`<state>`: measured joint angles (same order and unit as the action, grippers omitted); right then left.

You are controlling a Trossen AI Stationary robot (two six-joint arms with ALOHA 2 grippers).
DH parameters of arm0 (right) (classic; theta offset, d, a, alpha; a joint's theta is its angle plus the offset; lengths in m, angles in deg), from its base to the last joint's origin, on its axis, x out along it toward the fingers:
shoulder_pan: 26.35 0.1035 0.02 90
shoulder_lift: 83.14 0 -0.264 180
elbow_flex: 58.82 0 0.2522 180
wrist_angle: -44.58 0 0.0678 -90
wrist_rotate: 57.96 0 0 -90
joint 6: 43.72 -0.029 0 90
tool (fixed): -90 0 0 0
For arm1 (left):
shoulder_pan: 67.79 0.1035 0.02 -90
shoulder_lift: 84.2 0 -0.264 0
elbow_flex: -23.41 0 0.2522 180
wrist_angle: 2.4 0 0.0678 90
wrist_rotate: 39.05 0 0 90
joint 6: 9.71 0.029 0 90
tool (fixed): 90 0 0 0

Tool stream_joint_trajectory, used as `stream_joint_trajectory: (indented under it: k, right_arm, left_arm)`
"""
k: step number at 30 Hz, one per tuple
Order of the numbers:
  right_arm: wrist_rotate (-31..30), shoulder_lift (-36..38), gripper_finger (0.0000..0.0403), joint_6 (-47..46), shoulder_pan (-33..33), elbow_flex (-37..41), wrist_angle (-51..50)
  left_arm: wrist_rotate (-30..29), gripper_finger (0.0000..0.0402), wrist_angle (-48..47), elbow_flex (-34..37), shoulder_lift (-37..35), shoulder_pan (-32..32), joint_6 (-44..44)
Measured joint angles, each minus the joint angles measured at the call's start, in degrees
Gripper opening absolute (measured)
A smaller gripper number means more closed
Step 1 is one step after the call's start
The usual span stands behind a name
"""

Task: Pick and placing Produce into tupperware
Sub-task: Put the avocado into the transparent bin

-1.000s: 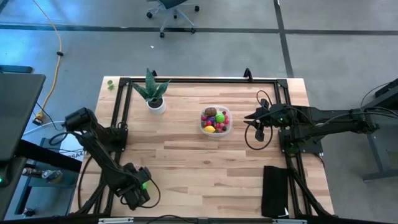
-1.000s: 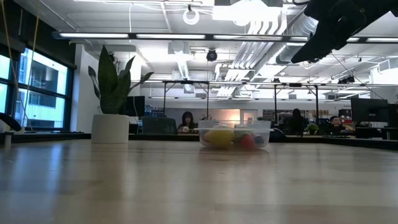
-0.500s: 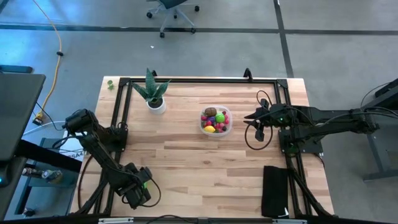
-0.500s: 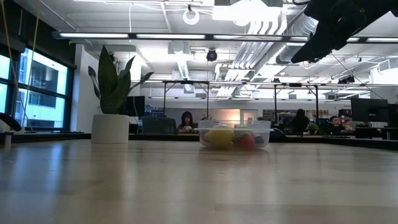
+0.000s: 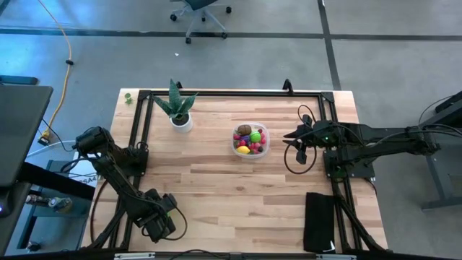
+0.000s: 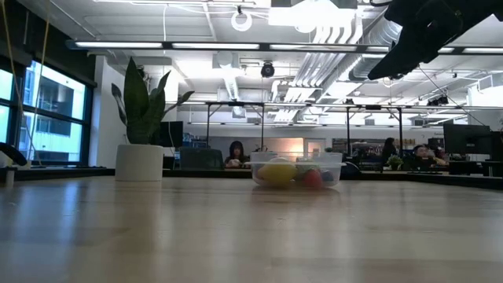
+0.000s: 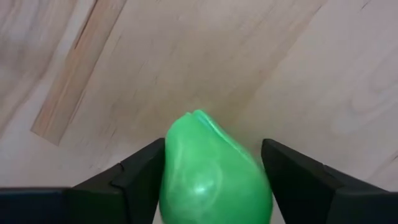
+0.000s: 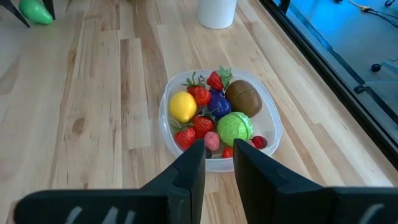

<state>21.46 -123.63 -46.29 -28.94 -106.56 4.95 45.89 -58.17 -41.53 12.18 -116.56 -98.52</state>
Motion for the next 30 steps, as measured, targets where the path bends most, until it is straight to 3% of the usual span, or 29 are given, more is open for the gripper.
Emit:
stream_joint_trajectory:
  k: [16, 24, 30]
  right_arm:
    - [-0.01, 0.0, 0.0073, 0.0, 0.0, 0.0, 0.0]
    - [0.0, 0.0, 0.0073, 0.0, 0.0, 0.0, 0.0]
    - [0.0, 0.0, 0.0073, 0.0, 0.0, 0.0, 0.0]
  left_arm:
    - [0.0, 0.0208, 0.43, -0.09, -0.04, 0.0, 0.0]
    - [0.03, 0.0217, 0.66, -0.1, -0.07, 0.0, 0.45]
    - [-4.15, 0.0211, 0.42, -0.99, -0.07, 0.0, 2.57]
